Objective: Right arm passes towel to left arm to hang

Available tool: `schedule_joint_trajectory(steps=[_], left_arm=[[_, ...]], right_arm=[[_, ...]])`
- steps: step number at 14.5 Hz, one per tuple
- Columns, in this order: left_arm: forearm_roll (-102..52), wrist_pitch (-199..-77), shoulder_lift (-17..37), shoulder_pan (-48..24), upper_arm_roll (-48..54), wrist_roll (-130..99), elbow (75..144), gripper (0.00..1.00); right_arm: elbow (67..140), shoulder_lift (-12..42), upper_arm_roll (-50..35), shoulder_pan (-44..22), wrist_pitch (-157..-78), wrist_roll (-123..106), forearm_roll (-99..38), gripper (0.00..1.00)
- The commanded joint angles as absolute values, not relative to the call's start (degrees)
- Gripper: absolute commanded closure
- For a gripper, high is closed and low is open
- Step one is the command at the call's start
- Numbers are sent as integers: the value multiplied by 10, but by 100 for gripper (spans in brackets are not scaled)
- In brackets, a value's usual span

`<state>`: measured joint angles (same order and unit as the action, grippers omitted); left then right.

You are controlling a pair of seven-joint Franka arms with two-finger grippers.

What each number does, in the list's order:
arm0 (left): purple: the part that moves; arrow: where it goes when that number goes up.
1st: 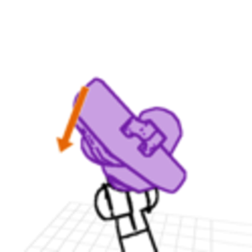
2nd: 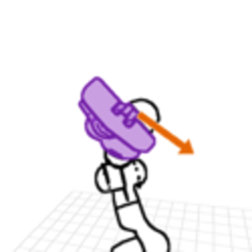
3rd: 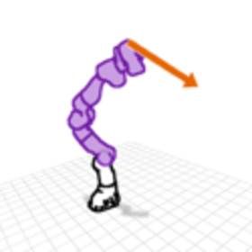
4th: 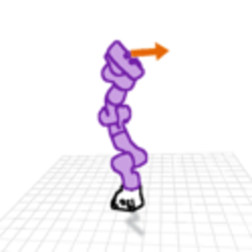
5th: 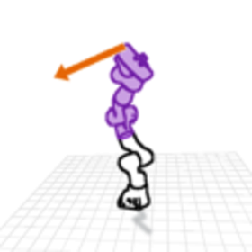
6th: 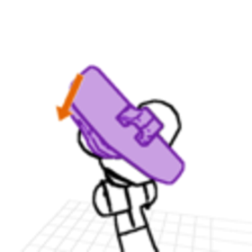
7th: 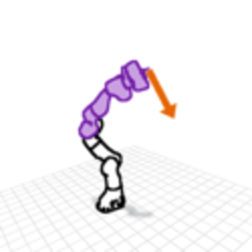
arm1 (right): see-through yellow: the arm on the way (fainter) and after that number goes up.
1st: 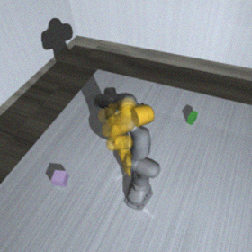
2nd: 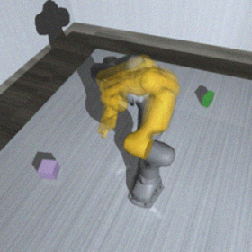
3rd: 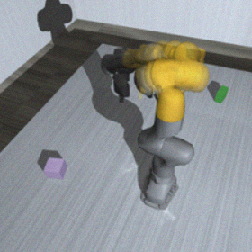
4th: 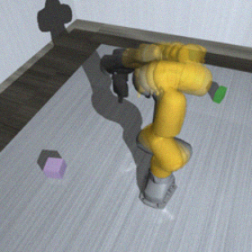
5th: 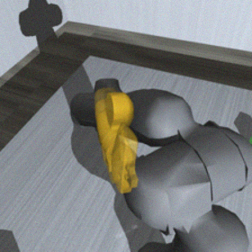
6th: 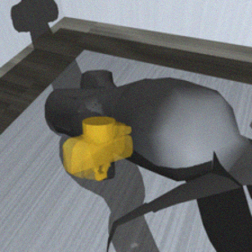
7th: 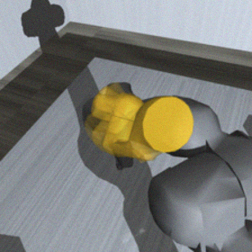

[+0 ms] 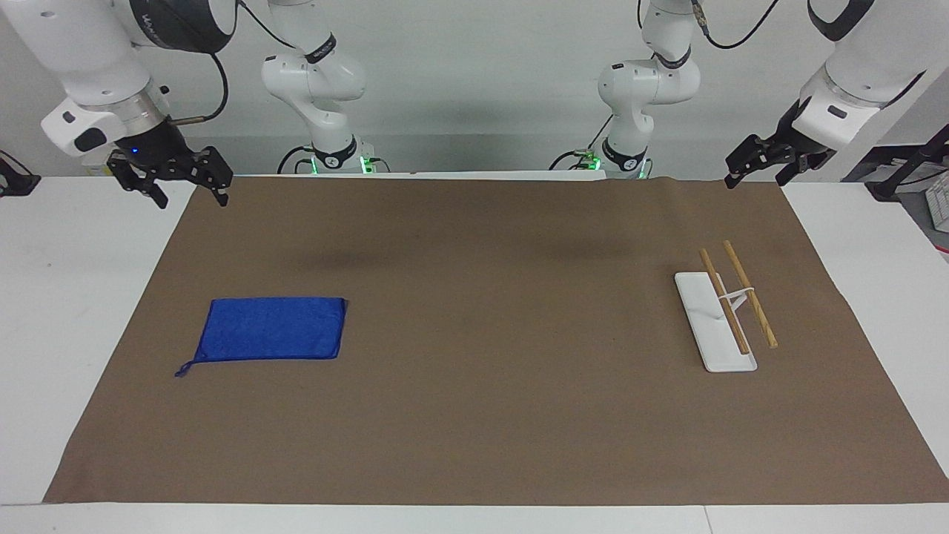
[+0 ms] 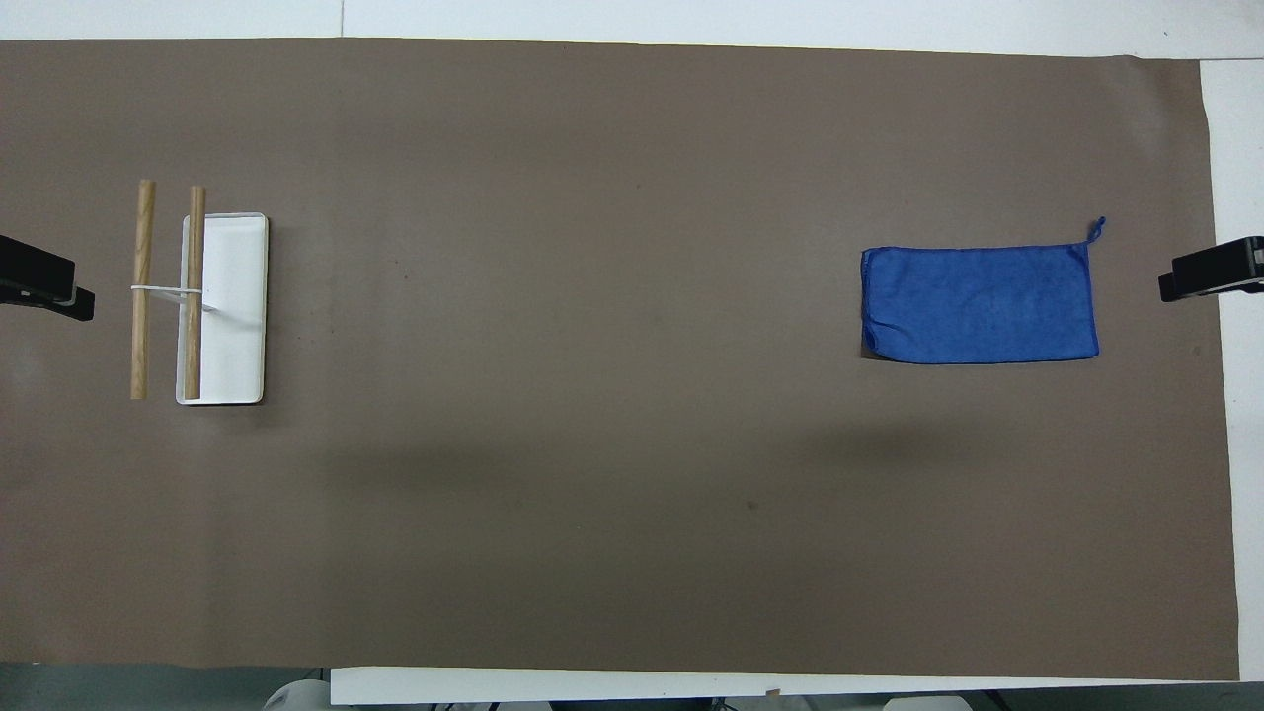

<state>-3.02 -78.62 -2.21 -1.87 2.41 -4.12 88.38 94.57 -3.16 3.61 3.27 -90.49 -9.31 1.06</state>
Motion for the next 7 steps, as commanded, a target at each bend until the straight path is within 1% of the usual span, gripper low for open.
schedule_joint_trajectory(steps=[1, 7], left_arm=[[-31, -788, -33, -19, 21, -44, 896, 0], [-31, -787, -33, -19, 21, -44, 896, 0]], right_arm=[[947, -33, 37, 37, -903, -102, 10, 0], [950, -26, 38, 37, -902, -101, 6, 0]])
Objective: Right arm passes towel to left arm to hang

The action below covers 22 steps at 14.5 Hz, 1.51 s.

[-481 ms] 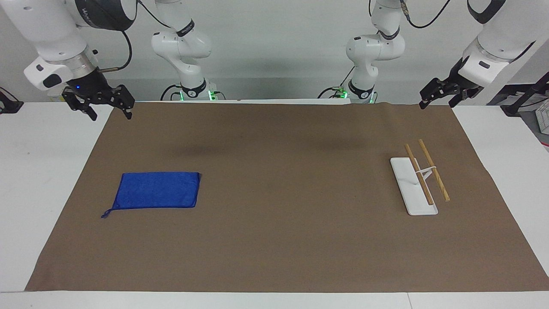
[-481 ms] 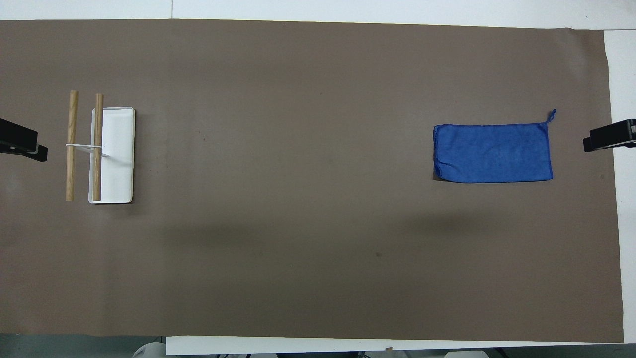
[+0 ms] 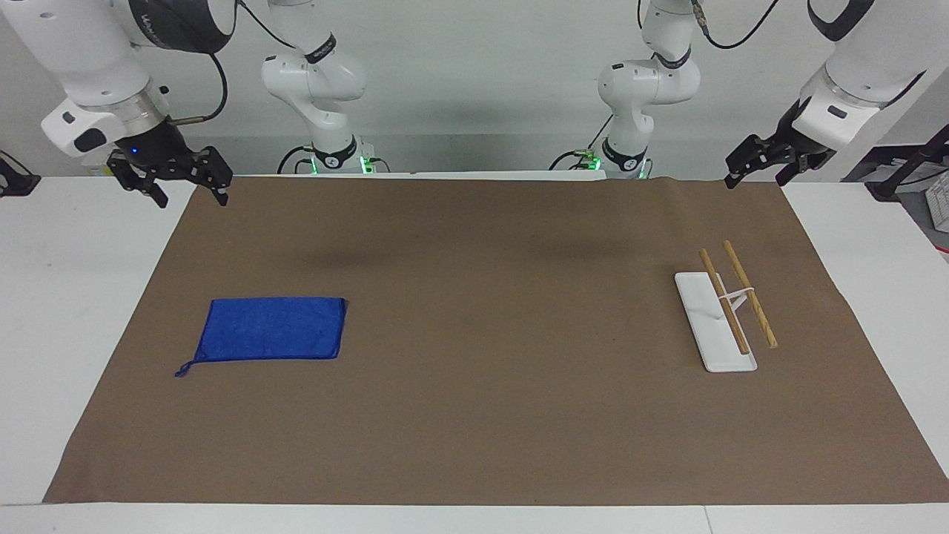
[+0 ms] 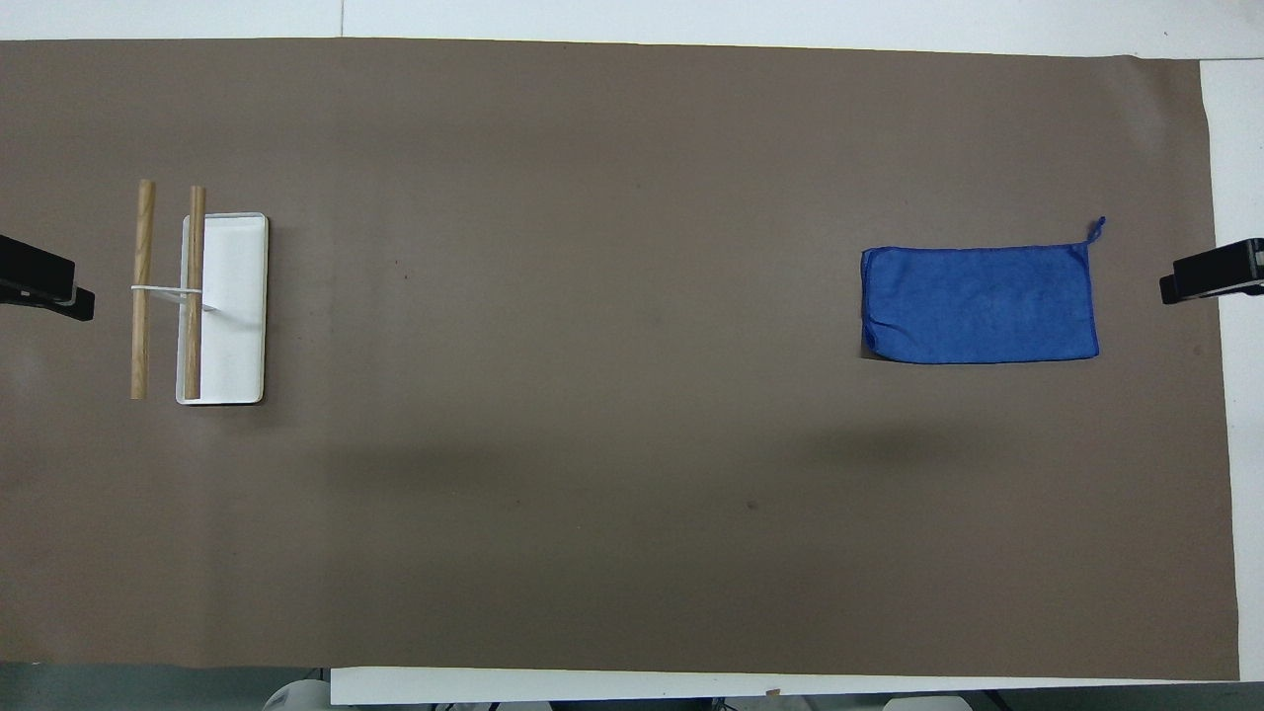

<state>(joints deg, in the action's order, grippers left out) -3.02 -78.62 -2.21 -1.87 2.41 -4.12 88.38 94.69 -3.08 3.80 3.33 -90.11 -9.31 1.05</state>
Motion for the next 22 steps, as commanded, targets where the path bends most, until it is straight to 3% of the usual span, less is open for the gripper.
schedule_joint_trajectory(steps=[1, 3, 7, 10, 15, 18, 22], left_arm=[[-31, -787, -33, -19, 21, -44, 896, 0], [-31, -788, -33, -19, 21, -44, 896, 0], [-31, -788, -33, -19, 21, -44, 896, 0], [-31, -787, -33, -19, 21, -44, 896, 0], [-31, -788, -33, -19, 21, -44, 896, 0], [-31, -788, -33, -19, 21, -44, 896, 0], [-31, -788, -33, -19, 21, -44, 896, 0]], right_arm=[[953, -25, 36, 37, -907, -100, 6, 1], [999, -18, 38, 38, -955, -105, 5, 1], [1106, 12, 37, 40, -1133, -107, 4, 0], [1144, 55, 38, 44, -1221, -151, -2, 1], [1169, 144, 38, 64, -1331, -227, -40, 1], [1197, 162, 38, 63, -1392, -236, -40, 1], [1208, 165, 38, 62, -1401, -236, -40, 3]])
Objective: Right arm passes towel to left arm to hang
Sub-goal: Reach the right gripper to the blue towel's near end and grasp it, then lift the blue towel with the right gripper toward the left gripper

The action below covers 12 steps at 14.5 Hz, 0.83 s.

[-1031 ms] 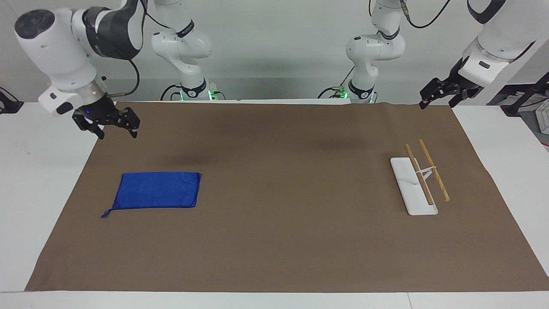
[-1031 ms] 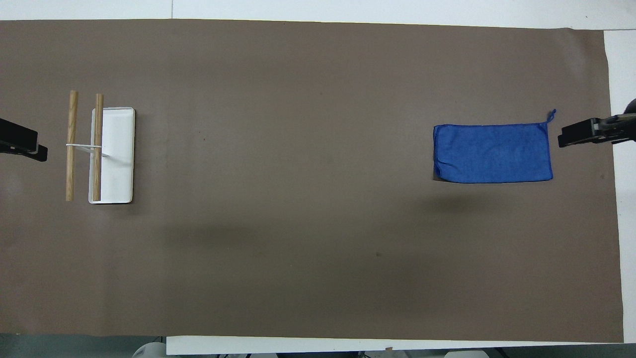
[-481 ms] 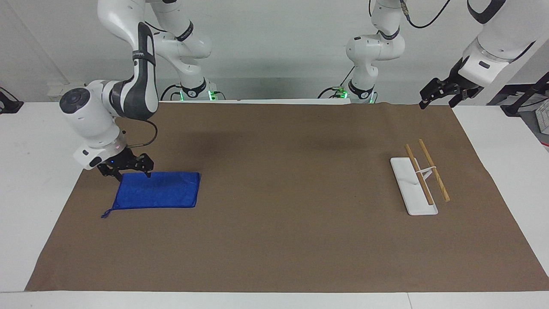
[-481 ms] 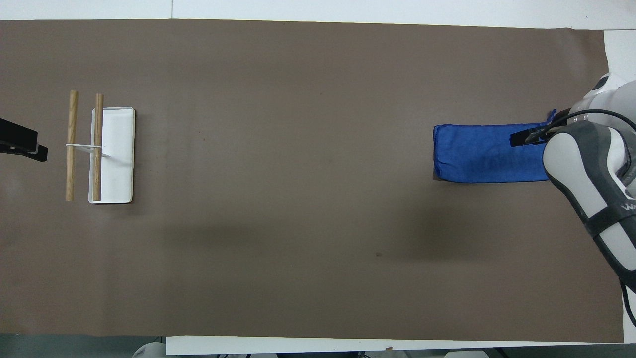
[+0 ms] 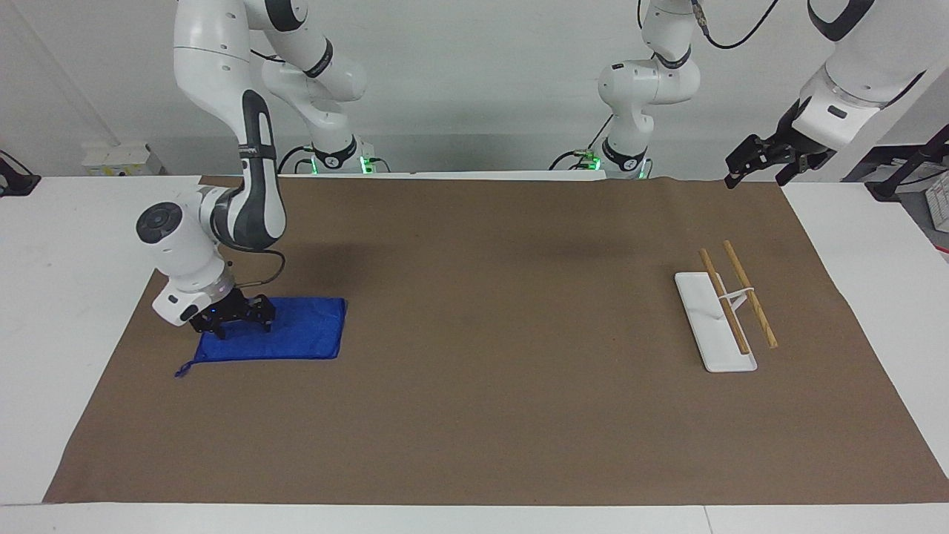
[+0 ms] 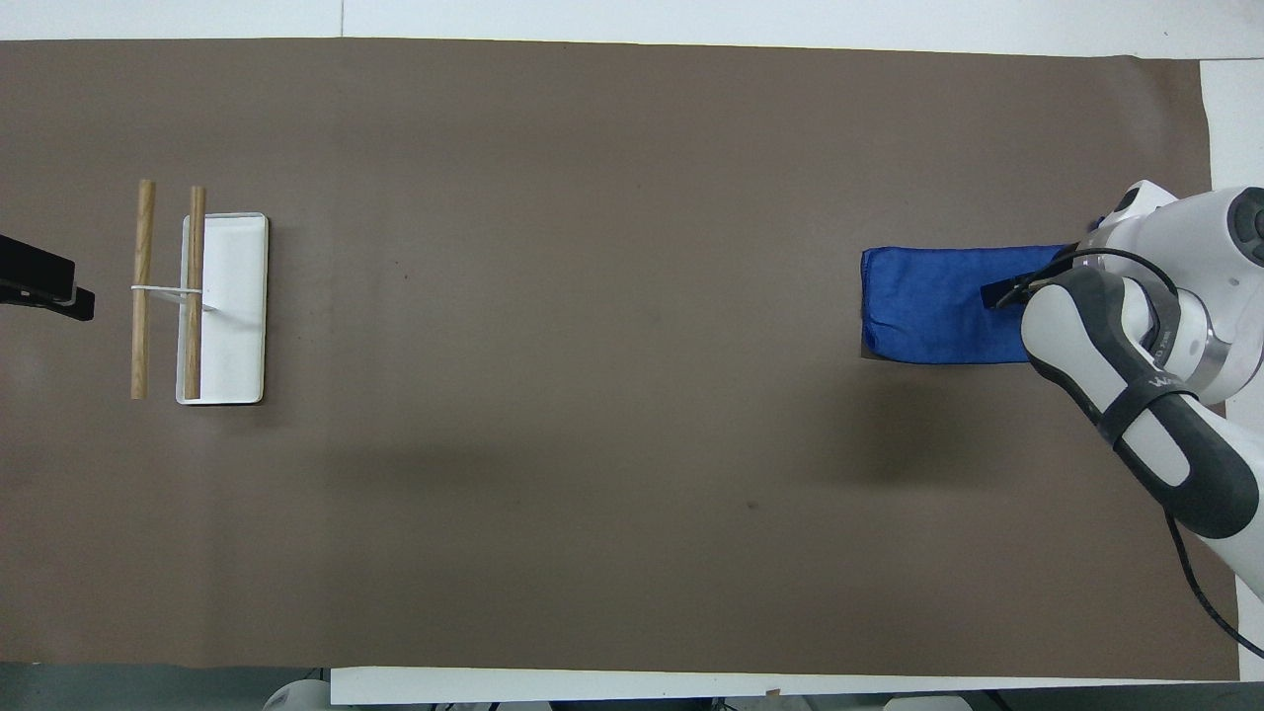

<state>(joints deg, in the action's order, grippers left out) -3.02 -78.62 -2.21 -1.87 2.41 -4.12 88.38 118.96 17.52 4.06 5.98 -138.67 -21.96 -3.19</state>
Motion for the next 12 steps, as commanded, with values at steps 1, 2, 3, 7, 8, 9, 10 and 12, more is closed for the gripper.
schedule_joint_trajectory(steps=[1, 2, 3, 7, 8, 9, 10, 12], left_arm=[[-31, -788, -33, -19, 21, -44, 896, 0], [-31, -788, -33, -19, 21, -44, 896, 0], [-31, -788, -33, -19, 21, -44, 896, 0], [-31, -788, -33, -19, 21, -44, 896, 0], [-31, -788, -33, -19, 21, -44, 896, 0], [-31, -788, -33, -19, 21, -44, 896, 0], [-31, -787, -33, -19, 21, -44, 896, 0], [-31, -792, -32, -19, 22, -46, 895, 0]], right_arm=[[1214, 165, 38, 62, -1409, -236, -40, 8], [1215, 165, 37, 62, -1414, -237, -40, 21], [1215, 165, 37, 61, -1412, -238, -40, 45], [1209, 164, 34, 60, -1404, -242, -40, 100], [1204, 163, 33, 60, -1396, -240, -40, 100], [1191, 160, 33, 60, -1376, -233, -40, 100], [1176, 157, 31, 60, -1349, -218, -40, 100], [1150, 149, 29, 59, -1291, -179, -40, 100]])
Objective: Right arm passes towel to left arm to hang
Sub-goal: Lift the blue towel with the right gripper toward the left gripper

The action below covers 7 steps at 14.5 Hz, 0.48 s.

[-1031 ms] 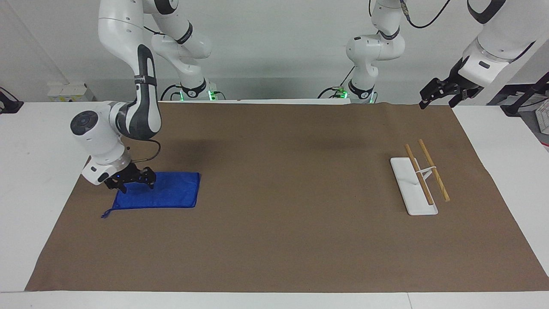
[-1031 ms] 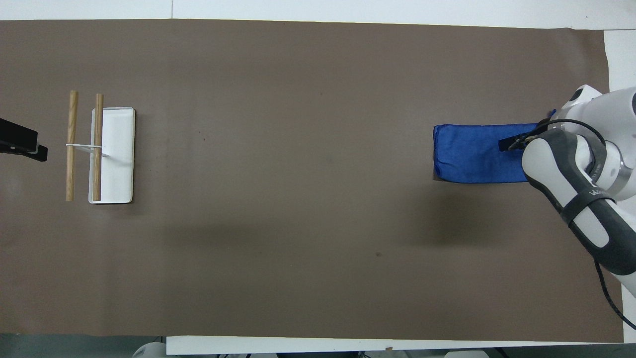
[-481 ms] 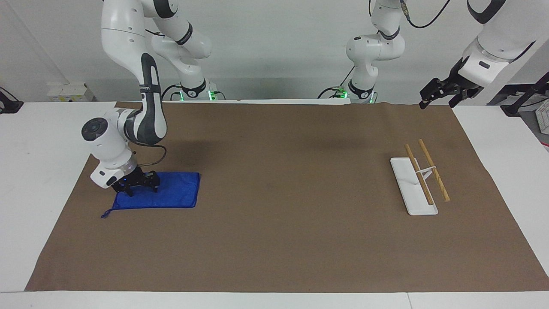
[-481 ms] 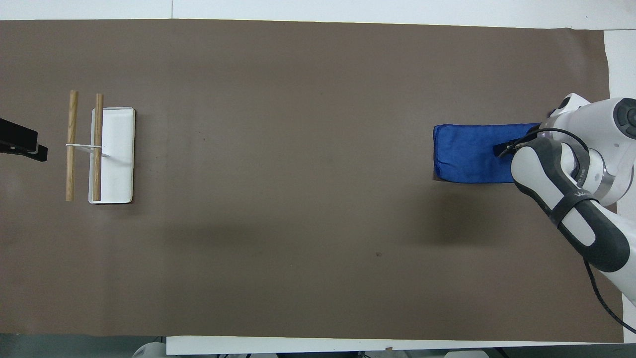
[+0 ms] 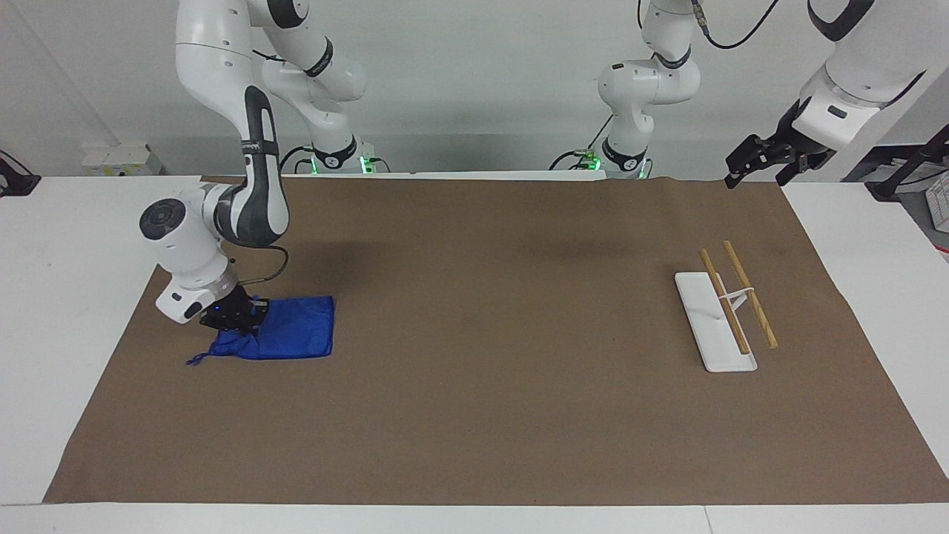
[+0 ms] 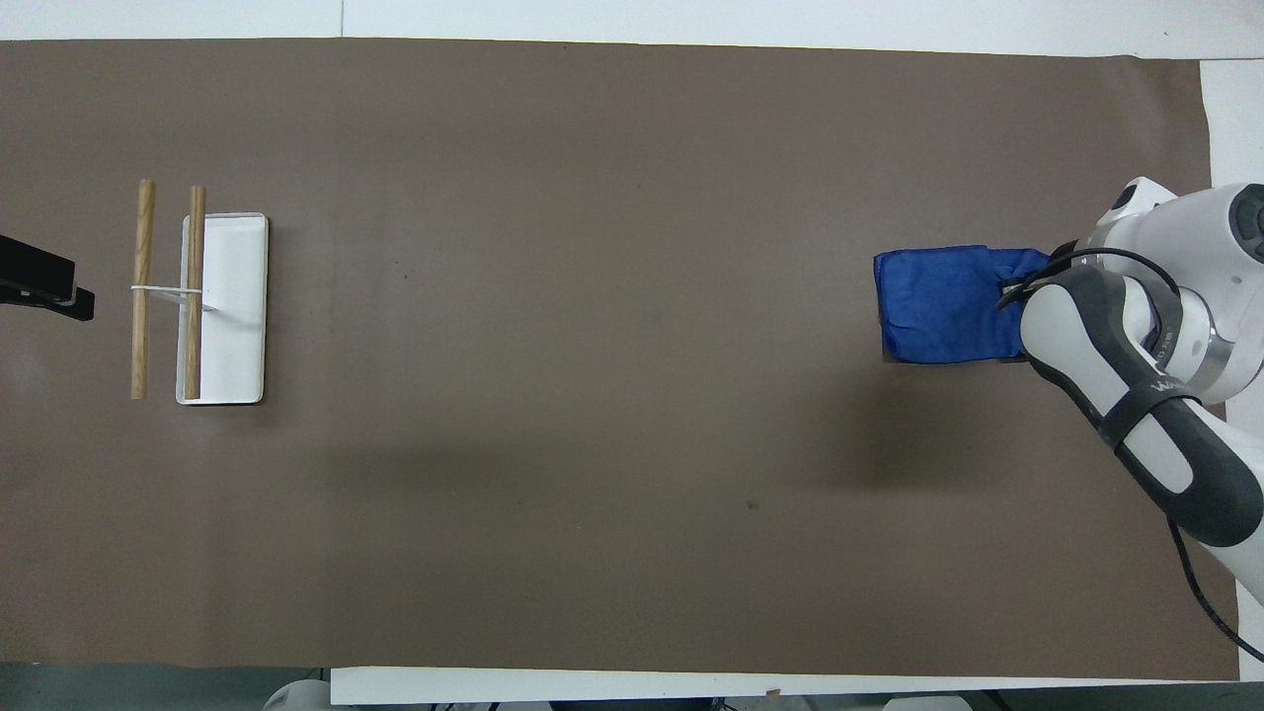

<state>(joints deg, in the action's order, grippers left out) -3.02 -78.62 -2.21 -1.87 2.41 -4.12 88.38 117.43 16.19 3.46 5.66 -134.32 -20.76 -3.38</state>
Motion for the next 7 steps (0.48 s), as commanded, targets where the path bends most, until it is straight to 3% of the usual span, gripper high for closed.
schedule_joint_trajectory(steps=[1, 4, 7], left_arm=[[-31, -788, -32, -23, 21, -44, 895, 0], [-33, -795, -33, 10, 15, -112, 899, 0], [-66, -859, -32, 11, 17, -368, 915, 0]], right_arm=[[1139, 146, 20, 59, -1264, -162, -41, 100], [1101, 128, -22, 57, -1176, -47, -40, 100], [1040, 121, -112, 55, -1094, 172, -43, 100]])
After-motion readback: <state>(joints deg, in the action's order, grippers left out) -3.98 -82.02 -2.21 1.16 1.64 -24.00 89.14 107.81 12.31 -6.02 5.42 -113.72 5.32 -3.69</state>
